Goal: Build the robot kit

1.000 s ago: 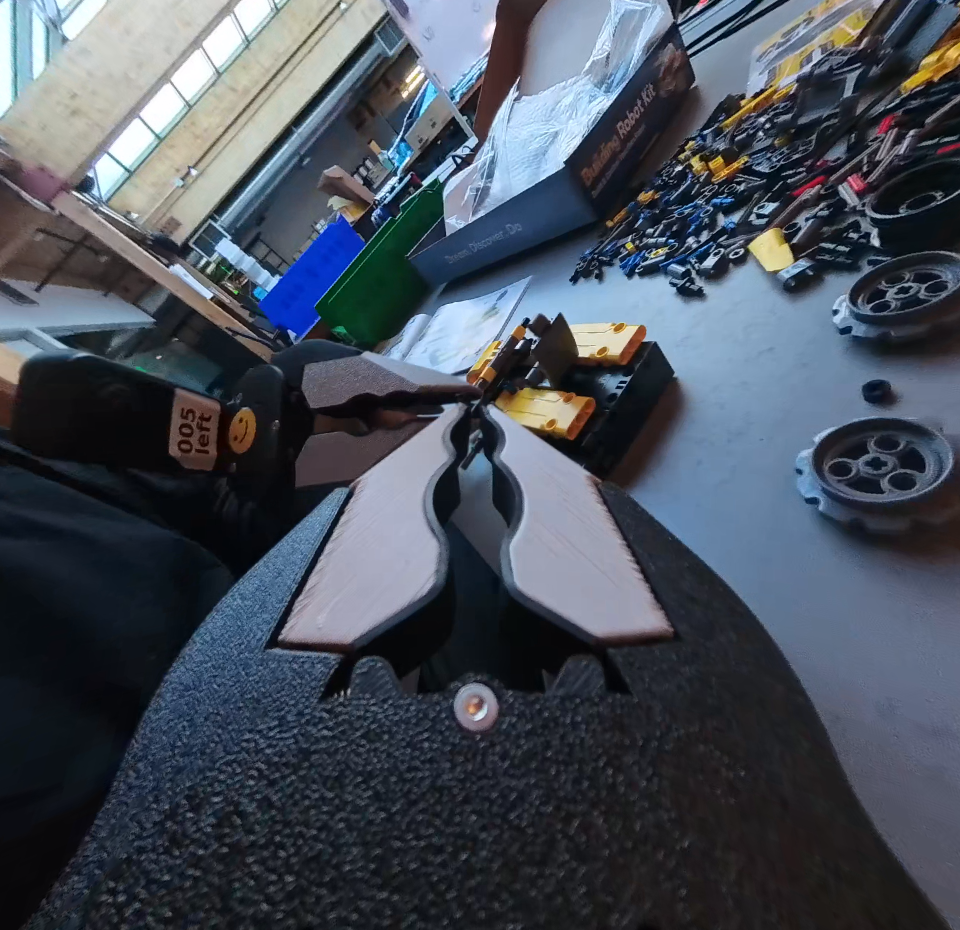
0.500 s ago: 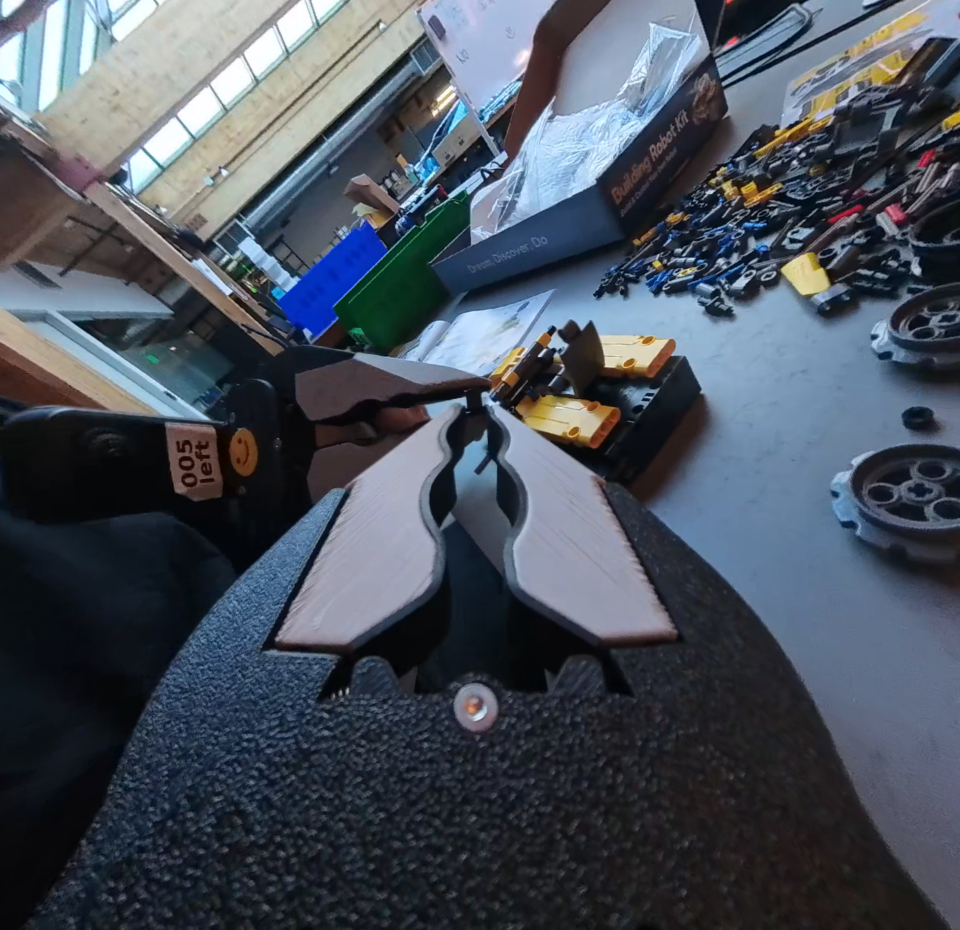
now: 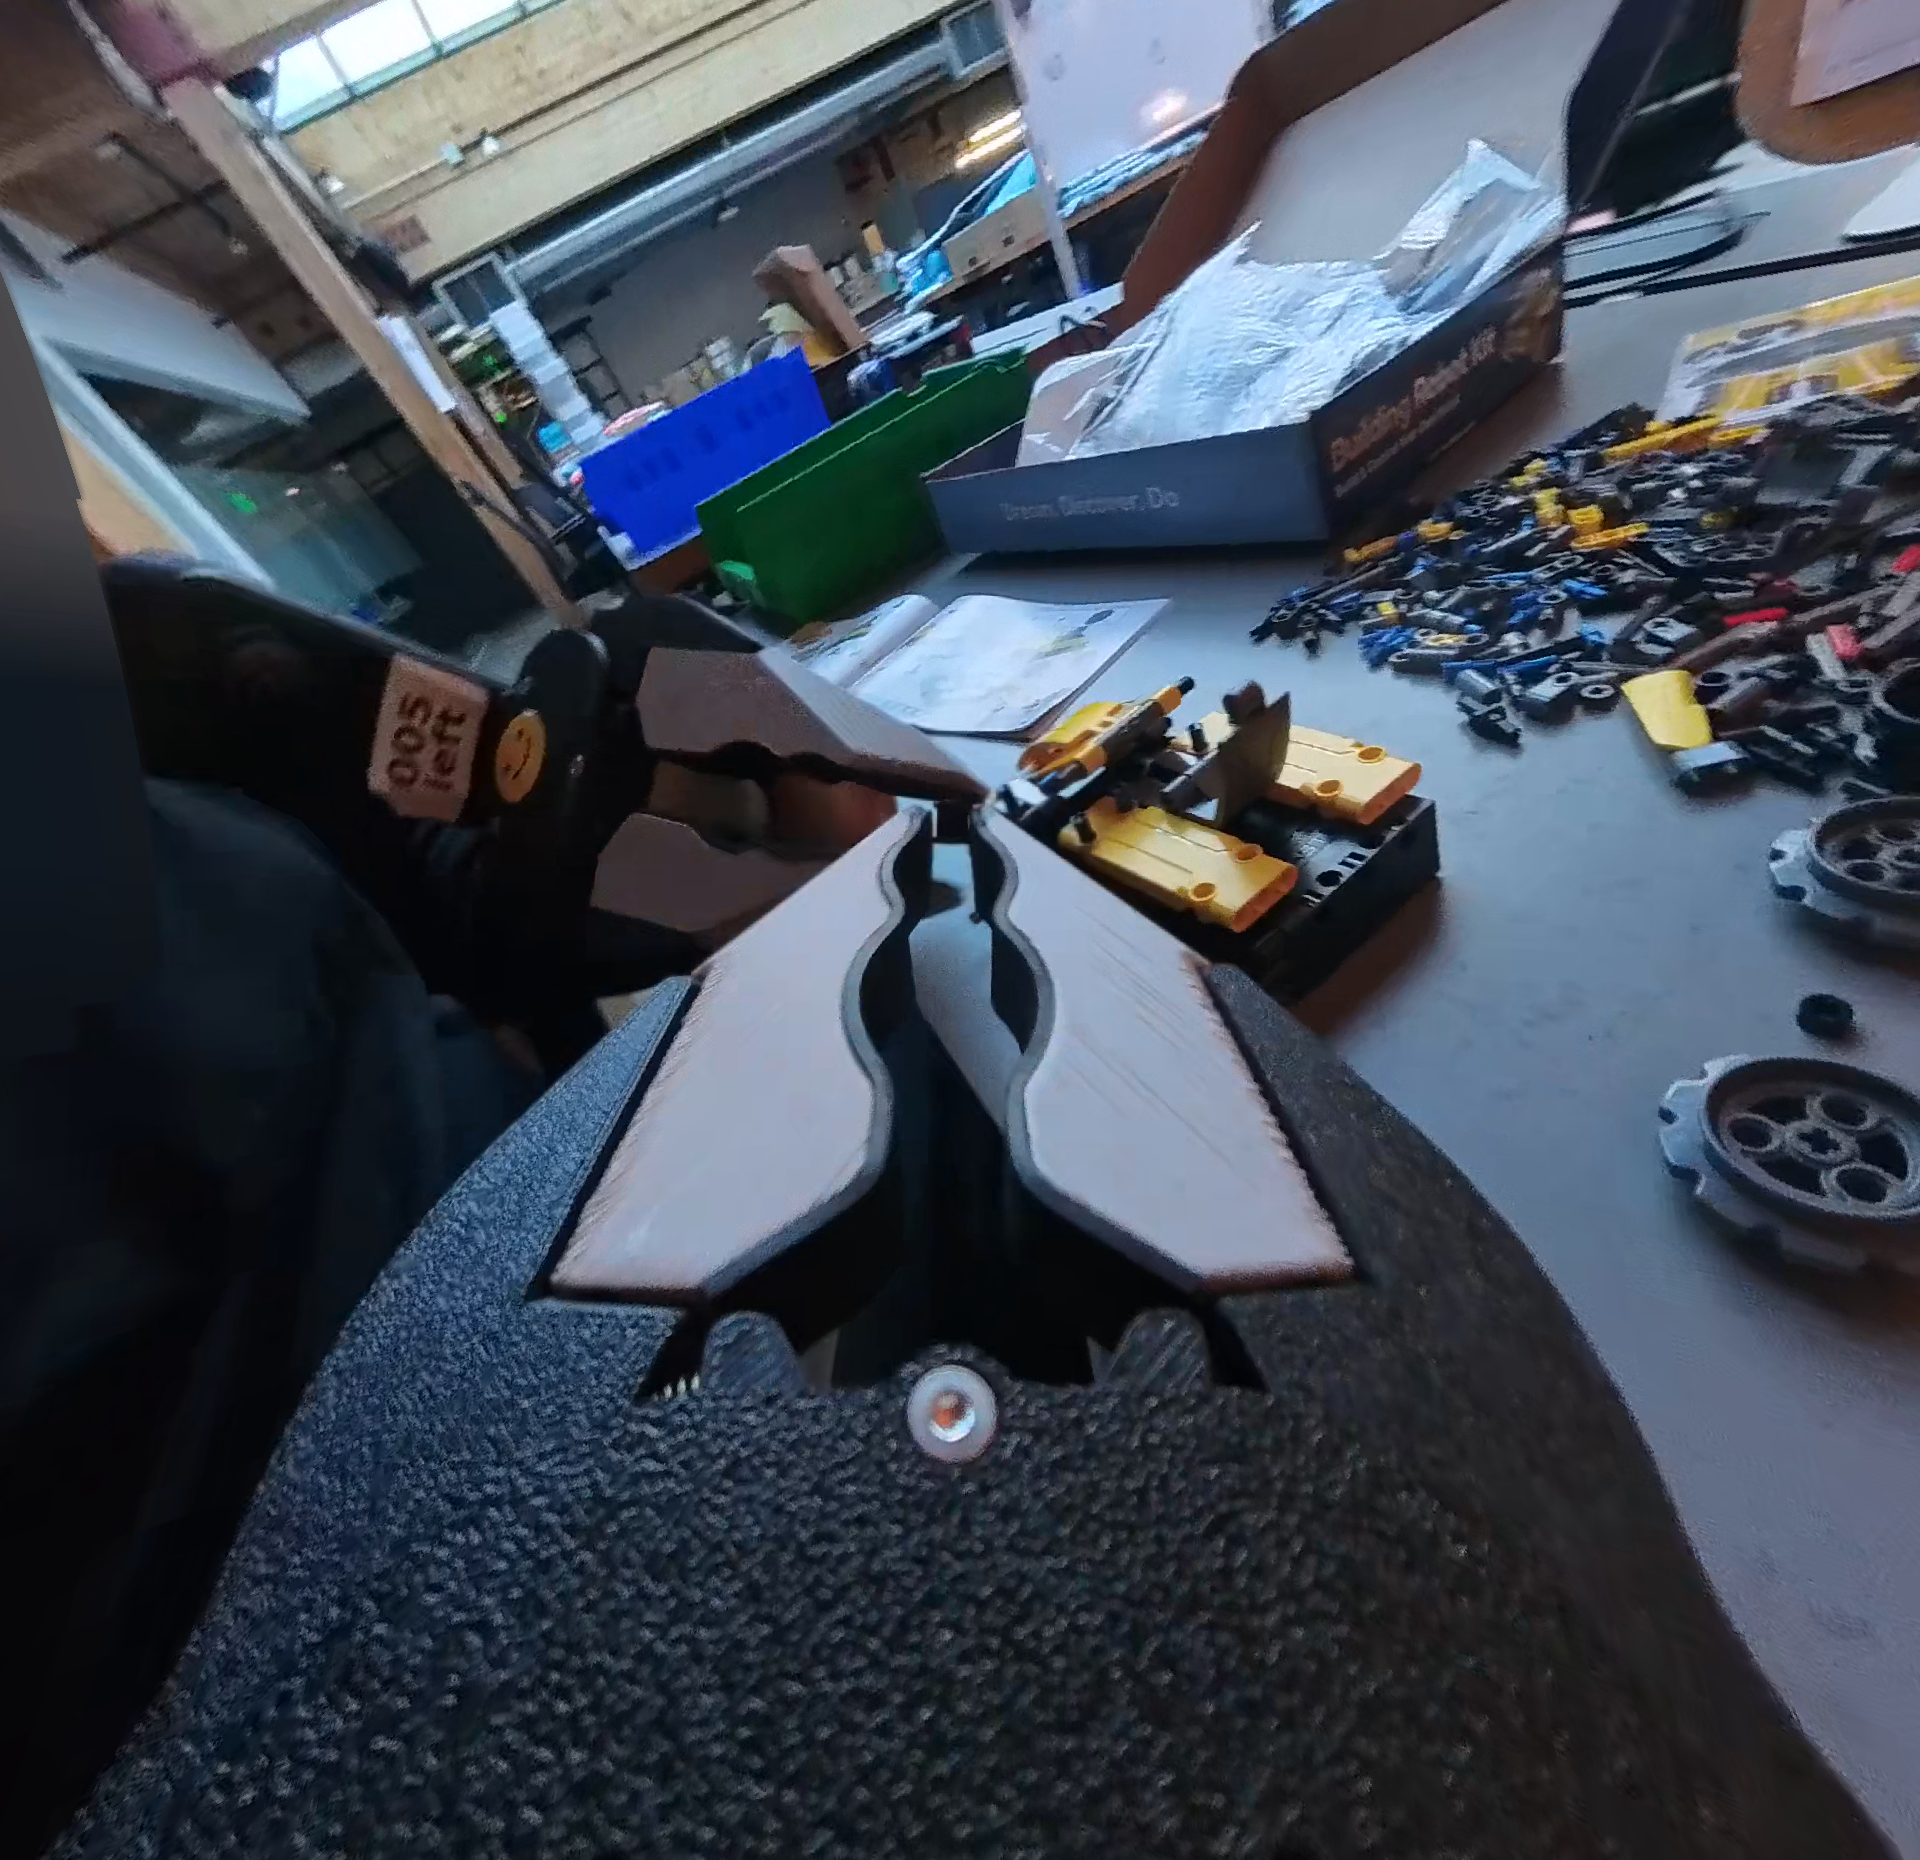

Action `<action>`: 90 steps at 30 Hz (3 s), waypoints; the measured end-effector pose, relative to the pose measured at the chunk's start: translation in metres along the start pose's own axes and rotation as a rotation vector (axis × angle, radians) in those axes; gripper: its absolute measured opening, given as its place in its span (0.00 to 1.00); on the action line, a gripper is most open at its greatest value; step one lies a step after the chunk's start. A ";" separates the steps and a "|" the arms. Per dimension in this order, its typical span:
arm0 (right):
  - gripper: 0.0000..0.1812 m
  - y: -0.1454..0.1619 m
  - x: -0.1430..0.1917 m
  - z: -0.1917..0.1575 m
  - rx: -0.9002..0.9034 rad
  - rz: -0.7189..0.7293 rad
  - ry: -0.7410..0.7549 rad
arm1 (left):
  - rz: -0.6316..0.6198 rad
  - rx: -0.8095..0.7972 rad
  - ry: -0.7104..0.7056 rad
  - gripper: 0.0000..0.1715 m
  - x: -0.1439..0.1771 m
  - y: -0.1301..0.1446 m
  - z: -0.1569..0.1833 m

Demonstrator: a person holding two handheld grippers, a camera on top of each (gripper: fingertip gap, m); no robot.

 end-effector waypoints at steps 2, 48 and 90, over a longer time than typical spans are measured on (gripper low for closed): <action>0.04 -0.001 0.006 -0.005 -0.039 -0.030 -0.080 | 0.046 0.045 0.072 0.09 0.010 -0.005 0.004; 0.04 -0.005 0.014 -0.046 -0.369 -0.144 -0.376 | 0.281 -0.097 0.205 0.02 0.036 -0.036 0.011; 0.03 0.033 0.013 0.014 0.338 0.125 0.690 | -0.660 0.909 0.853 0.53 0.000 0.098 -0.007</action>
Point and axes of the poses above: each gripper's, where its closed fingertips meet, x back along the fingers, y out of its underside, z = x × y across the jaws, the point moved 1 cm from there along x, back along the fingers, and after that the axes turned 13 degrees about y, right-handed, at the moved point
